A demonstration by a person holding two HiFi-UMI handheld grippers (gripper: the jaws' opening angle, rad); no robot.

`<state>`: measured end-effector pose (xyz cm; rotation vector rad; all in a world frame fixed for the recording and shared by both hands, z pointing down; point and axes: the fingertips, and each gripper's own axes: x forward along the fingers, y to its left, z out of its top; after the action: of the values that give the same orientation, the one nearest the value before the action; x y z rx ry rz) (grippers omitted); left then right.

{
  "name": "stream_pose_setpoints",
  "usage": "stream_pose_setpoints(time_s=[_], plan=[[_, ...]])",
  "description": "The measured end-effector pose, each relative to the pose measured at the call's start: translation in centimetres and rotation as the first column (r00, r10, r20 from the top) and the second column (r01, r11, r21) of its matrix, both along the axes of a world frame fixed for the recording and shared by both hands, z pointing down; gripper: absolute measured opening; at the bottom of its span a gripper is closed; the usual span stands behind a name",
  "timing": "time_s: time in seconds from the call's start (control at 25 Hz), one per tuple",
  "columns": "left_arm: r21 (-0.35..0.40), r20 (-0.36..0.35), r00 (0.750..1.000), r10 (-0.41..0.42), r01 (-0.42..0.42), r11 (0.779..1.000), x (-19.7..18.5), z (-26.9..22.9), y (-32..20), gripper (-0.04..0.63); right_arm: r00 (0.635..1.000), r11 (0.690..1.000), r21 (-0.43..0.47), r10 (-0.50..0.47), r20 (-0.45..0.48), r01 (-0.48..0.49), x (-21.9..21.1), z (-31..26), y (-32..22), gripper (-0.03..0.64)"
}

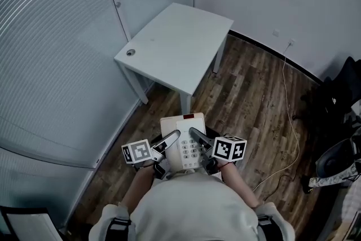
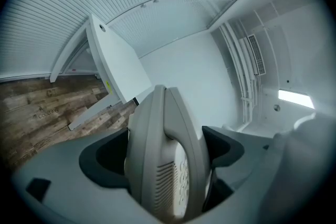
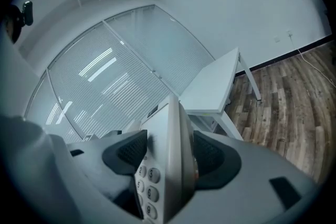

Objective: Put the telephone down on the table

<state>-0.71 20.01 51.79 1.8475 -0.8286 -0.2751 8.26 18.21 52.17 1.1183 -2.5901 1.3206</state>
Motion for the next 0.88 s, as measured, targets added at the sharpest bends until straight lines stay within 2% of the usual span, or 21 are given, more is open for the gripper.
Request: stream_pose_setpoints(time_s=[0.88], plan=[[-0.033, 0.005, 0.999, -0.043, 0.043, 0.999, -0.9, 1.3, 1.3, 0.414, 0.999, 0.998, -0.042, -0.045, 0.015, 0.046, -1.0, 1.4, 0.9, 0.287]])
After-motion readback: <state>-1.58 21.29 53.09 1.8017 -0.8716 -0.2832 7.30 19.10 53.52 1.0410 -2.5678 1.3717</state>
